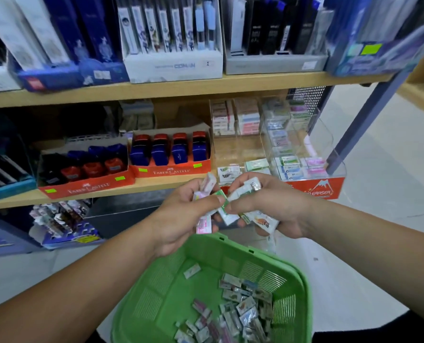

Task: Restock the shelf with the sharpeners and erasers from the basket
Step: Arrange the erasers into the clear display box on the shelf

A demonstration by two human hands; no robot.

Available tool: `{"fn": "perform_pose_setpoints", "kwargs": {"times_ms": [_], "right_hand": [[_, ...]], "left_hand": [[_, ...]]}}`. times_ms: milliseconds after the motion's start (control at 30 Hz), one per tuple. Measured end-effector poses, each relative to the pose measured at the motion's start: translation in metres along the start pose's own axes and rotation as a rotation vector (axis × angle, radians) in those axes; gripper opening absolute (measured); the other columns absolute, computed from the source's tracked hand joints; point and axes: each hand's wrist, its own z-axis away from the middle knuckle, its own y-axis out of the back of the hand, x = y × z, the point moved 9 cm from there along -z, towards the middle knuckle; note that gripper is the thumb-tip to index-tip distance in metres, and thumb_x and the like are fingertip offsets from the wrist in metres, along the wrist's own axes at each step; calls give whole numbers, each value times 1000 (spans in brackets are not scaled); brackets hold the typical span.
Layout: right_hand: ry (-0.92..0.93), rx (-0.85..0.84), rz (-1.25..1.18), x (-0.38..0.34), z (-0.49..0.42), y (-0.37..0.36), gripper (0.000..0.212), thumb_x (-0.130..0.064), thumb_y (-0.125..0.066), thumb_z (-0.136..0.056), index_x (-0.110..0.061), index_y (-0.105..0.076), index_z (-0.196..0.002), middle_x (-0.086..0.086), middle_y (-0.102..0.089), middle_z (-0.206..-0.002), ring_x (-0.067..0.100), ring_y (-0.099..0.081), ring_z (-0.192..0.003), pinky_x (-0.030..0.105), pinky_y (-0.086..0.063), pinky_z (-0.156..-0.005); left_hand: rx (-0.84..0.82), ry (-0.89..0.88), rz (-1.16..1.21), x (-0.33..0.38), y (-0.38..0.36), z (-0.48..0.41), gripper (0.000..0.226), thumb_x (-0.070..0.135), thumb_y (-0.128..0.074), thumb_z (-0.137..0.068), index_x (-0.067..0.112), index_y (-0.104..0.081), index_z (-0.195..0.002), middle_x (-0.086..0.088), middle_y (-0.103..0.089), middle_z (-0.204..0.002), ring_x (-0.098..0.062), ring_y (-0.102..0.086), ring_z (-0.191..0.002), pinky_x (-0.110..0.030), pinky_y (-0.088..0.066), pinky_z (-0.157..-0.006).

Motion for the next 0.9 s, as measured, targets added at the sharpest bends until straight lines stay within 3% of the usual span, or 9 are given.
{"fn": "perform_pose_setpoints", "kwargs": {"times_ms": [100, 167, 333, 467, 533, 600, 733, 800, 900], "right_hand": [[20, 17, 35, -4, -11, 10, 37, 12, -78, -82, -14, -65, -104, 15, -70, -80, 25, -62, -56, 21, -40, -38], [16, 38, 34, -4, -16, 17, 36, 9, -79, -82, -15, -65, -104, 14, -72, -80, 26, -62, -58, 22, -40, -39], [17, 45, 18, -5, -21, 27, 35, 5, -81, -82, -18, -64, -103, 12, -73, -80, 27, -61, -60, 24, -38, -41], [46, 107, -5, -11, -22, 45, 34, 3, -82, -81, -20, -65, -100, 12, -72, -76, 26, -63, -58, 26, -38, -44], [59, 121, -25, -13, -21, 52, 34, 3, -82, -80, -21, -66, -99, 14, -73, -82, 26, -64, -59, 26, -38, -45], [75, 119, -40, -14, -19, 55, 34, 3, -82, -80, -23, -66, -97, 16, -74, -87, 27, -65, -61, 26, -38, -45], [96, 117, -63, -17, -13, 62, 34, 3, -82, -81, -21, -67, -99, 13, -75, -83, 27, -65, -61, 25, -39, -43], [83, 109, -50, -16, -8, 67, 35, 4, -82, -81, -21, -67, -101, 13, -75, -84, 28, -65, -62, 25, -40, -42], [68, 135, -75, -14, -1, 78, 34, 4, -81, -81, -20, -66, -101, 14, -76, -85, 28, -64, -61, 23, -39, -41]], "left_hand": [[-8, 28, -42, 0, 1, -13, 20, 18, -70, -97, 19, -67, -116, -1, -75, -105, -14, -70, -85, -31, -51, -62], [-2, 45, -17, 1, 2, -23, 13, 19, -70, -95, 21, -70, -109, -1, -73, -104, -18, -68, -89, -29, -47, -59], [70, 95, 11, -1, 1, -36, 13, 44, -78, -83, 34, -77, -92, 1, -74, -96, -13, -60, -74, -25, -38, -50], [144, 138, 8, -4, 6, -42, 63, 79, -67, -74, 18, -66, -92, -7, -66, -90, -15, -54, -63, -25, -36, -43], [164, 145, 16, -3, 6, -42, 74, 86, -57, -75, 14, -61, -90, -7, -62, -81, -16, -52, -57, -24, -33, -43], [170, 141, -27, -2, 4, -41, 70, 81, -58, -81, 11, -63, -86, -8, -61, -75, -18, -52, -55, -24, -32, -44], [163, 83, -7, 0, -8, -36, 37, 37, -78, -86, 3, -71, -96, -12, -62, -75, -20, -50, -53, -22, -31, -42], [156, 54, 24, 2, -14, -33, 21, 21, -81, -85, 13, -77, -104, -12, -71, -82, -18, -50, -51, -22, -32, -42], [147, 35, 2, -1, -29, -30, 24, 16, -84, -83, 21, -80, -106, -13, -76, -93, -18, -50, -50, -23, -33, -44]]}}
